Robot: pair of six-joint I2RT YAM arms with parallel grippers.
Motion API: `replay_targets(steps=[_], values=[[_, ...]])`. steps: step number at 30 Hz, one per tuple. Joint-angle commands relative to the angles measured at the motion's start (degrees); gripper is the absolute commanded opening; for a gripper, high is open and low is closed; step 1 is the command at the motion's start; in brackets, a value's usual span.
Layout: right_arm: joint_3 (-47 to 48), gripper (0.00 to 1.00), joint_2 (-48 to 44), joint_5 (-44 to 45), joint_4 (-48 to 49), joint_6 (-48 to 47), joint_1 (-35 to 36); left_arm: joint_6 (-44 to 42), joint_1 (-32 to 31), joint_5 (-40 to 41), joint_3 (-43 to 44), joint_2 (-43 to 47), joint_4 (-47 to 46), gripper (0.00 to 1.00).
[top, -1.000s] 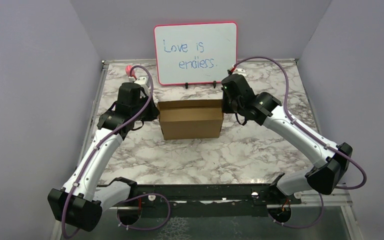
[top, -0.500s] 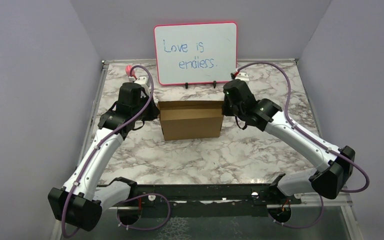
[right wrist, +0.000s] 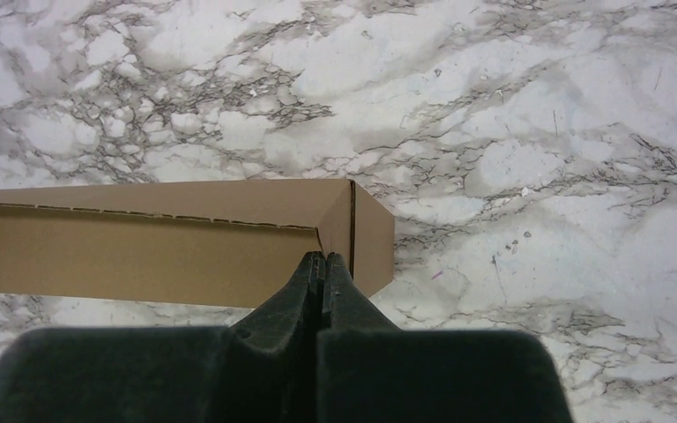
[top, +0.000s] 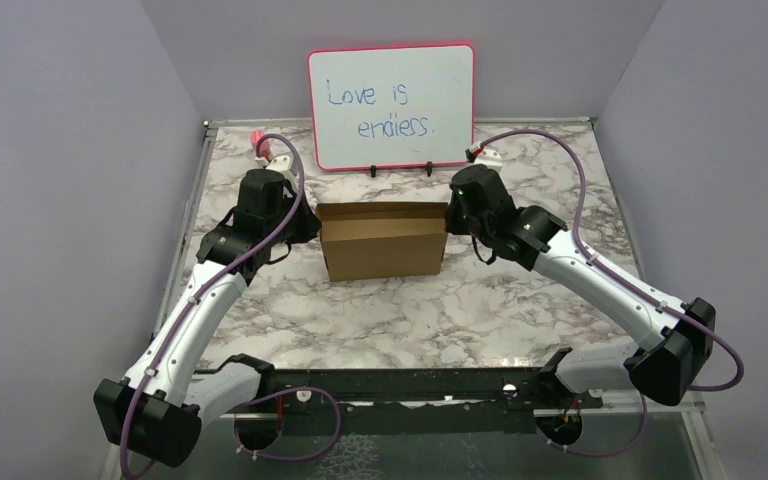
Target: Fold the paper box
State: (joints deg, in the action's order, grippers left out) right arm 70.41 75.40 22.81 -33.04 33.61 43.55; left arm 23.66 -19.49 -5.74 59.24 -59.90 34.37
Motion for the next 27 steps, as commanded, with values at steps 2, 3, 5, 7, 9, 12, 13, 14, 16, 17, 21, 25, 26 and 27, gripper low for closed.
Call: replay_targets(steps=[2, 3, 5, 7, 9, 12, 13, 14, 16, 17, 21, 25, 26, 27], values=[[-3.2, 0.01, 1.41, -3.3, -2.92, 1.29, 0.51, 2.53, -1.43, -1.49, 1.76, 0.76, -0.4, 0.0], [-3.32, 0.01, 1.34, -3.3, -2.85, 1.29, 0.49, 2.53, -1.39, -1.41, 1.88, 0.71, -0.39, 0.0], [-3.56, 0.01, 1.29, -3.32, -2.7, 1.22, 0.48, 2.7, -1.43, -1.32, 2.33, 0.46, -0.52, 0.0], [-3.72, 0.01, 1.41, -3.53, -2.56, 1.14, 0.51, 2.78, -1.43, -1.33, 3.44, -0.07, -0.45, 0.0], [-4.03, 0.01, 1.49, -3.83, -2.4, 1.07, 0.48, 3.01, -1.43, -2.12, 4.2, -0.7, -0.74, 0.0], [-4.29, 0.01, 1.83, -4.38, -2.43, 0.98, 0.48, 3.23, -1.43, -2.39, 4.91, -1.1, -1.11, 0.0], [-4.39, 0.01, 1.87, -4.5, -2.39, 0.88, 0.46, 3.16, -1.43, -2.11, 5.18, -1.19, -1.11, 0.0], [-4.4, 0.01, 2.0, -4.63, -2.38, 0.85, 0.48, 3.15, -1.43, -1.7, 5.48, -1.24, -1.22, 0.0], [-4.47, 0.01, 2.07, -4.85, -2.4, 0.78, 0.49, 2.94, -1.43, -1.11, 5.7, -1.31, -1.29, 0.0], [-4.47, 0.01, 2.06, -4.94, -2.39, 0.76, 0.47, 2.85, -1.43, -0.97, 5.52, -1.39, -1.29, 0.0], [-4.58, 0.01, 2.04, -5.07, -2.23, 0.44, 0.49, 3.21, -1.43, -1.86, 3.98, -1.51, -1.36, 0.0], [-4.79, 0.01, 2.17, -5.62, -1.96, 0.34, 0.48, 3.15, -1.43, -1.46, 1.51, -0.6, -1.28, 0.0], [-4.89, 0.01, 2.1, -5.61, -1.82, 0.39, 0.48, 3.21, -1.43, -1.27, 0.74, -0.24, -1.24, 0.0], [-5.03, 0.01, 2.01, -5.51, -1.79, 0.41, 0.48, 3.28, -1.43, -1.03, -0.14, 0.19, -1.27, 0.0]])
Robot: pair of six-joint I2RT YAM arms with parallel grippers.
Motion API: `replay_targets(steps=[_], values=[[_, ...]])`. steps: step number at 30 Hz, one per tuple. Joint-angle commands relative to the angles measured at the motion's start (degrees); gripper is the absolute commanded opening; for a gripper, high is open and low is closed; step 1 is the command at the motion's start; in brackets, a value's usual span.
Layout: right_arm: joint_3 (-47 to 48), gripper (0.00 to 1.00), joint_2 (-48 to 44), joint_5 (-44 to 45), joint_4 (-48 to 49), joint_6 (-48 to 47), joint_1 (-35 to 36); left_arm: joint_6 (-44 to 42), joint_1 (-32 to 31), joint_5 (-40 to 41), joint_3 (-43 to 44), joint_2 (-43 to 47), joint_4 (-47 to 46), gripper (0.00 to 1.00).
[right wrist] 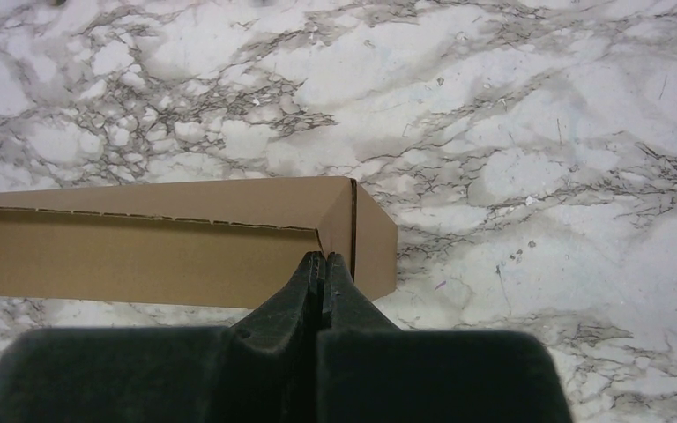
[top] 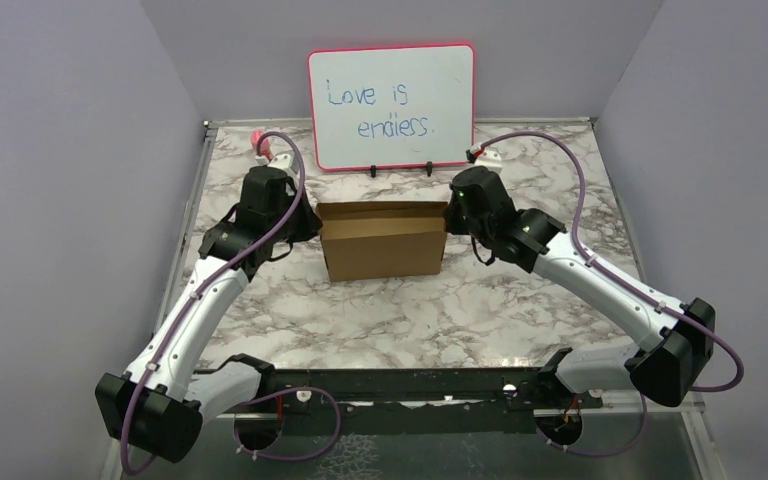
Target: Fold the paper box
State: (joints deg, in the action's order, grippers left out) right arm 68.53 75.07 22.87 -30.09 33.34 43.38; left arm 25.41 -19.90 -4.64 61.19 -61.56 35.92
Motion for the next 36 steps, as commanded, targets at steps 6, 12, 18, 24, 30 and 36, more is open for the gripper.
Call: replay_targets(steps=[6, 12, 18, 24, 30, 36], values=[[-5.34, 0.01, 0.83, -4.51, -2.7, 0.85, 0.69, 1.57, -1.06, -0.7, -7.35, 4.44, -3.02, 0.0], [-8.31, 0.05, -0.42, -4.52, 0.44, 0.39, 0.66, 1.08, -1.11, -0.2, -13.92, 6.91, -6.31, 0.02], [-8.4, 0.31, -4.59, -4.93, 2.1, -1.7, 0.66, 1.32, -1.06, 1.17, -12.82, 10.56, -6.92, 0.36], [-5.52, 0.6, -8.46, -4.83, 1.34, -3.01, 0.57, 3.38, -1.02, 0.65, -9.39, 13.52, -6.98, 0.67], [-1.25, 0.81, -7.78, -4.71, -0.1, -2.4, 0.44, 6.64, -0.97, -0.31, -7.07, 13.59, -7.5, 0.81], [-1.91, 0.86, -7.86, -0.79, 1.47, 0.78, -0.92, 12.09, -0.94, 2.11, -10.07, 13.46, -12.56, 0.86]])
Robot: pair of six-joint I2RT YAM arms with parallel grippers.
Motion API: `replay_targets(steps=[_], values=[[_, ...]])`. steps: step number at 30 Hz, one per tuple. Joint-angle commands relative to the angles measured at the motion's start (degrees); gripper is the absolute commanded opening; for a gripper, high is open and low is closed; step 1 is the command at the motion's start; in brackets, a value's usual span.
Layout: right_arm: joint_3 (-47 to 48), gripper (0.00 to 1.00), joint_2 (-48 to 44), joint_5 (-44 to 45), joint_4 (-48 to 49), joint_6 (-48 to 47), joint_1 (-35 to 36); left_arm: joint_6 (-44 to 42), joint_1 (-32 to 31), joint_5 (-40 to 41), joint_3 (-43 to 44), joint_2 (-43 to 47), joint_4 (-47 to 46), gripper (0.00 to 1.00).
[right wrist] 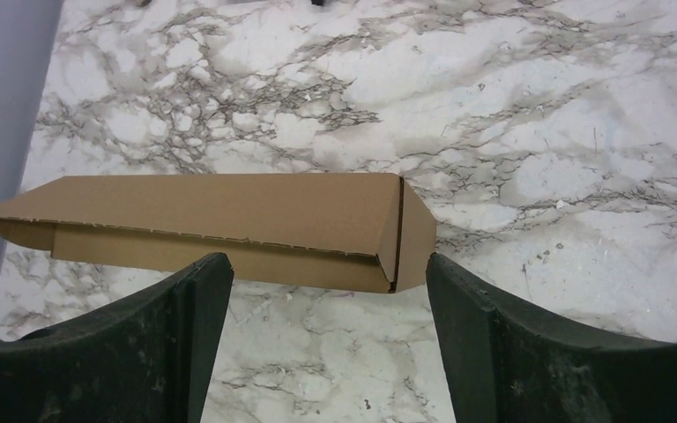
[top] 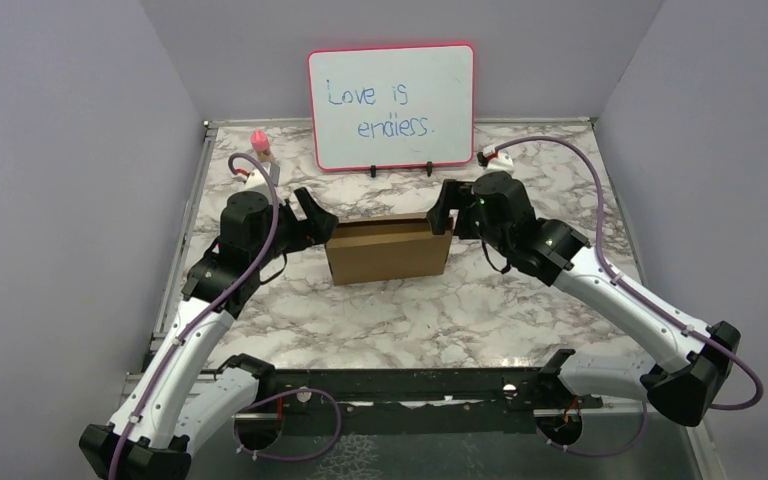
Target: Fold the paper box
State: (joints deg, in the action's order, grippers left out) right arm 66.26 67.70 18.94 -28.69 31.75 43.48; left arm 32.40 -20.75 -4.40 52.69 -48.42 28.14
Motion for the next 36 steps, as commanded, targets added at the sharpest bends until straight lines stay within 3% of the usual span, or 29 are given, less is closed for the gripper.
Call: replay_targets(steps=[1, 7, 12, 22, 30, 36], values=[[-0.09, 0.86, -0.6, 3.23, 0.88, 2.65, -1.52, 5.93, -0.08, 2.09, -2.3, 0.22, -6.36, 0.86], [-2.71, 0.84, 0.24, 1.76, 4.49, 4.95, -4.28, 9.42, -0.08, 3.93, -4.35, -1.56, -11.84, 0.84], [-6.01, 0.8, 0.53, -0.35, 8.13, 5.23, -5.4, 10.59, -0.08, 5.34, -6.8, -1.5, -12.65, 0.76], [-13.26, 0.76, 1.11, -6.34, 11.27, 6.54, -5.48, 15.54, -0.08, 0.14, -15.17, 0.38, -15.31, 0.37], [-17.38, 0.75, 0.64, -9.36, 14.59, 7.12, -5.45, 16.61, -0.08, -1.01, -18.12, 1.02, -15.96, 0.35], [-20.42, 0.75, -1.37, -9.36, 15.86, 6.67, -5.43, 15.19, -0.08, 2.9, -20.12, 4.21, -11.76, 0.34]])
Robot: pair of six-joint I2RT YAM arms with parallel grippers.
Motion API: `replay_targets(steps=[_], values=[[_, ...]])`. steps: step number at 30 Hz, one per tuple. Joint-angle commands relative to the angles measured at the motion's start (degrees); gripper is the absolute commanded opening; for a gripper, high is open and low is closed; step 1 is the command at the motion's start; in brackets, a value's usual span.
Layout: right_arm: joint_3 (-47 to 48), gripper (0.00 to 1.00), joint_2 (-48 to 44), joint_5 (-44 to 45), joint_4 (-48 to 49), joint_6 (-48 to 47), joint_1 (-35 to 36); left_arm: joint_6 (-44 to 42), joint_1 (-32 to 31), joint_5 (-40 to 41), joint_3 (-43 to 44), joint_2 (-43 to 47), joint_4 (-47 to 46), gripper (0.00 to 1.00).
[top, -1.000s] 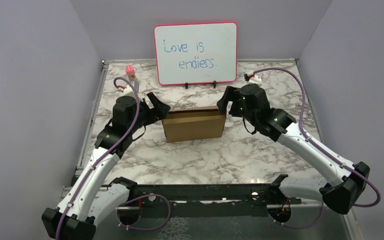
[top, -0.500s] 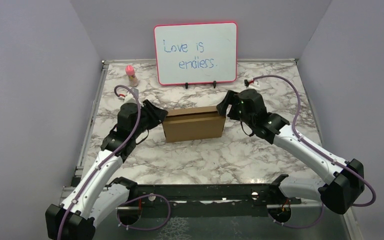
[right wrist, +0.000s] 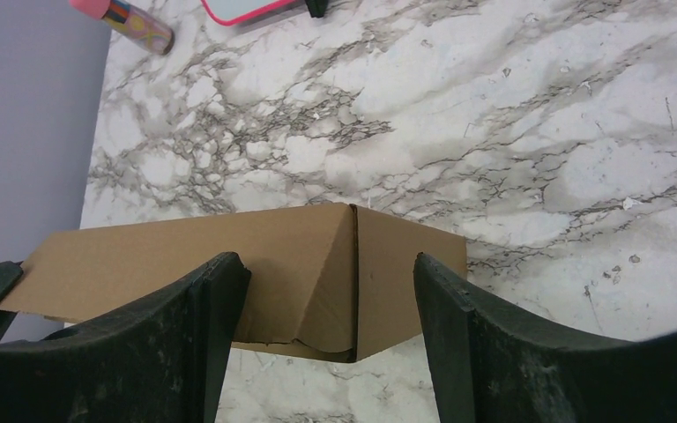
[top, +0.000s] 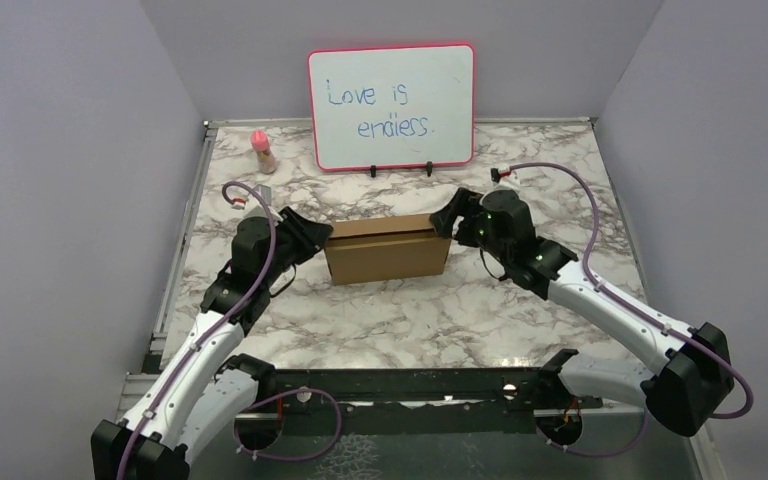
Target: Fold the paper box
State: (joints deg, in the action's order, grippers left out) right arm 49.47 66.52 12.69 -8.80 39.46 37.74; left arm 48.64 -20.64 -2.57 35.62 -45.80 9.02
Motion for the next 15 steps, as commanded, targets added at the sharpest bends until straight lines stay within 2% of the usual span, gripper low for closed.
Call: replay_targets(steps=[1, 5, 9, 15], values=[[-4.19, 0.74, -0.58, -3.27, -3.53, -1.16, 0.31, -0.78, -0.19, 1.37, -3.62, 2.32, 7.61, 0.34], [-5.95, 0.74, -0.88, -4.89, -1.72, -1.25, 0.13, 0.6, -0.19, 0.68, -5.95, 3.77, 7.3, 0.31], [-7.02, 0.74, -0.37, -6.45, -0.2, -0.82, -0.18, 0.82, -0.19, 0.0, -7.47, 3.33, 7.18, 0.21], [-7.53, 0.74, 0.61, -8.19, 1.98, -0.95, -0.68, -0.3, -0.19, 1.34, -7.87, 2.17, 6.72, 0.2]])
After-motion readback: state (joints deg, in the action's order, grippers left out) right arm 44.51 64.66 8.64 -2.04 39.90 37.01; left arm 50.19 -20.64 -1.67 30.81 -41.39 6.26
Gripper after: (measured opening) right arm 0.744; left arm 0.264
